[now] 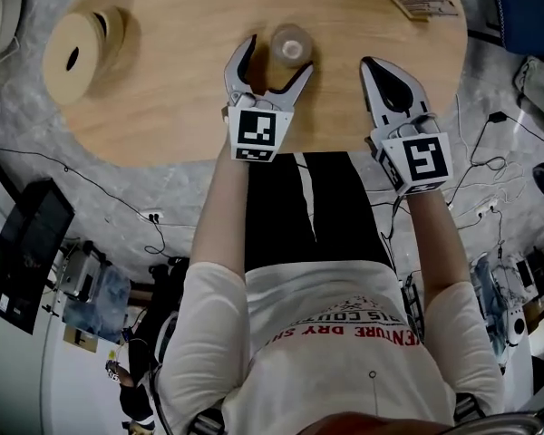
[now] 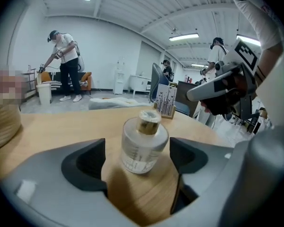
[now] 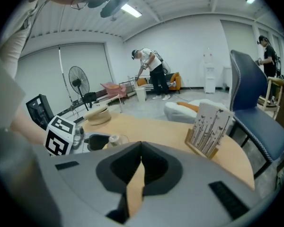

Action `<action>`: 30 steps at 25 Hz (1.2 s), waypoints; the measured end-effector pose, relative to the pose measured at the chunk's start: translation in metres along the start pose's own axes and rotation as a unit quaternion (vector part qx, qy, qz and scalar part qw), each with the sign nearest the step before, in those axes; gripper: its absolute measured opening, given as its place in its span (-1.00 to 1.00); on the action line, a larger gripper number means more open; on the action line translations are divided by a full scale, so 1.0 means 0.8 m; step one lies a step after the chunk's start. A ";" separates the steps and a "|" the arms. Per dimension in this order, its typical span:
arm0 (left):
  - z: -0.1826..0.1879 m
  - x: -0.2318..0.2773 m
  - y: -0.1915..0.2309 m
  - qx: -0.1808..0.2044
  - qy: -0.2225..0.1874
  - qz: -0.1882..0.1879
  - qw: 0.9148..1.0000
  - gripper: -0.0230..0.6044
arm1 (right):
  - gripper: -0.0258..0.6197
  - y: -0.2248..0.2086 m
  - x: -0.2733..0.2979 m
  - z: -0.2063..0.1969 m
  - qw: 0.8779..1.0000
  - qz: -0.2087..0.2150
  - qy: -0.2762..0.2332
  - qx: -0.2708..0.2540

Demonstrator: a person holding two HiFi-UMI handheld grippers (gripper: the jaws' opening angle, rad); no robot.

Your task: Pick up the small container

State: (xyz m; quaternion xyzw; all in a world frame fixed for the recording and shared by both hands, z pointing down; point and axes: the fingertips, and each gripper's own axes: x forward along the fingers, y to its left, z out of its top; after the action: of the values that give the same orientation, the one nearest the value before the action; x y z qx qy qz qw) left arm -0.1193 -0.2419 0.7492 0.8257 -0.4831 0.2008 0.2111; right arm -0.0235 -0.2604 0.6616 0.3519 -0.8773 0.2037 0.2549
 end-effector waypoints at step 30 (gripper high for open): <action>0.010 0.036 -0.009 0.094 -0.005 0.007 0.996 0.16 | -0.90 -0.009 0.006 -0.051 0.998 0.018 0.045 0.042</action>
State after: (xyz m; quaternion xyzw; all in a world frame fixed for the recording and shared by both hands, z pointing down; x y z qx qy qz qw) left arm -0.0987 -0.2634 0.7571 0.8397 -0.4686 0.2425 0.1286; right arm -0.0091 -0.2458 0.6977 0.3373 -0.8617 0.2606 0.2753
